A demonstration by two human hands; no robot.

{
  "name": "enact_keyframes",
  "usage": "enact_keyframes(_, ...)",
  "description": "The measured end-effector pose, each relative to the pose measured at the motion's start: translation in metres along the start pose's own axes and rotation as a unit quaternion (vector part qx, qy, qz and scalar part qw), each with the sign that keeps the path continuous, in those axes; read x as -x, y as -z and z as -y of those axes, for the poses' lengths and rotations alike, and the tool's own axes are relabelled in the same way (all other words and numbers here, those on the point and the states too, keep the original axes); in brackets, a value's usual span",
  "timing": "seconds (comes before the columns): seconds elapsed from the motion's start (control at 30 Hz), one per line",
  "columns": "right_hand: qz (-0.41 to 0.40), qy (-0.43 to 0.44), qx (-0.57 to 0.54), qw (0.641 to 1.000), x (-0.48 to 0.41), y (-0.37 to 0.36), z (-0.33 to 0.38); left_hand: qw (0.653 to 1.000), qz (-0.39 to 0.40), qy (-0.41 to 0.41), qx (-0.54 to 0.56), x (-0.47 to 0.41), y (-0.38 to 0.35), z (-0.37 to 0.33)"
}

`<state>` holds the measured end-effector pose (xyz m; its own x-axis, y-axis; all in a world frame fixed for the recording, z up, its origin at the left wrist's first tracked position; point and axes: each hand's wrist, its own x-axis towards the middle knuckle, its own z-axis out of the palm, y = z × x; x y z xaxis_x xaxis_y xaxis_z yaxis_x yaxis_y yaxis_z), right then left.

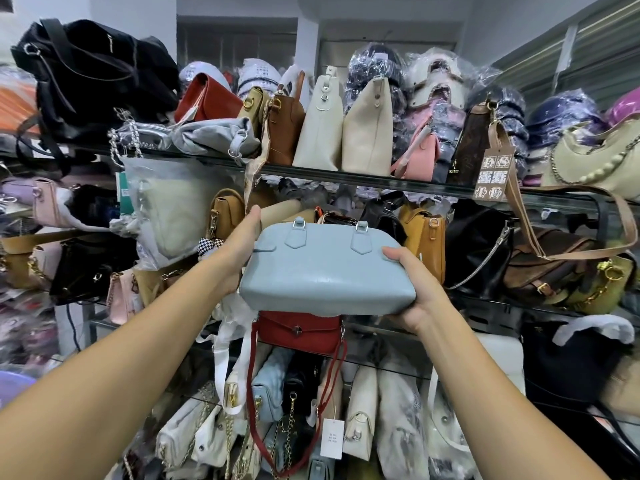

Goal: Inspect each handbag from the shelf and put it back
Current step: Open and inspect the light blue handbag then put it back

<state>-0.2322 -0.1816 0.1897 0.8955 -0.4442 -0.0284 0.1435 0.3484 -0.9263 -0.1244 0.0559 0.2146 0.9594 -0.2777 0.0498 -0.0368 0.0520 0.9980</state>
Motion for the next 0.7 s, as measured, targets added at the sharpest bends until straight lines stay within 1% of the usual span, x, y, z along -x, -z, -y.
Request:
enact_keyframes(0.03,-0.016,0.026,-0.001,1.0,-0.001,-0.003,-0.001,0.998,-0.021,-0.019,-0.061,-0.003,-0.002,0.001)
enact_keyframes(0.07,-0.036,0.053,0.001,0.998,-0.002,-0.006,-0.002,0.987,-0.051,-0.042,-0.147,-0.004,-0.004,0.002)
enact_keyframes(0.1,-0.056,0.081,-0.002,0.995,-0.002,-0.011,-0.003,0.967,-0.078,-0.066,-0.232,-0.006,-0.008,0.003)
enact_keyframes(0.13,-0.076,0.108,-0.005,0.991,-0.001,-0.016,-0.005,0.954,-0.083,-0.089,-0.273,-0.001,-0.015,0.002)
enact_keyframes(0.2,-0.104,0.154,-0.01,0.982,0.0,-0.024,-0.01,0.962,-0.033,-0.126,-0.242,0.017,-0.032,-0.002)
enact_keyframes(0.23,-0.111,0.175,-0.012,0.978,0.001,-0.028,-0.013,0.969,0.004,-0.125,-0.211,0.027,-0.042,-0.004)
enact_keyframes(0.3,-0.114,0.208,-0.018,0.971,0.002,-0.034,-0.019,0.987,0.09,-0.061,-0.121,0.042,-0.058,-0.005)
enact_keyframes(0.37,-0.105,0.234,-0.014,0.966,0.003,-0.039,-0.025,0.99,0.131,-0.021,-0.044,0.05,-0.067,-0.006)
enact_keyframes(0.4,-0.094,0.245,-0.008,0.965,0.004,-0.04,-0.027,0.991,0.13,-0.014,-0.018,0.055,-0.071,-0.009)
enact_keyframes(0.53,-0.029,0.268,0.046,0.962,0.005,-0.04,-0.034,0.987,0.151,-0.04,0.028,0.061,-0.08,-0.015)
enact_keyframes(0.63,0.025,0.253,0.048,0.966,0.008,-0.037,-0.032,0.986,0.144,-0.056,0.059,0.061,-0.083,-0.015)
enact_keyframes(0.7,0.079,0.228,0.042,0.97,0.012,-0.034,-0.028,0.986,0.132,-0.069,0.073,0.056,-0.081,-0.013)
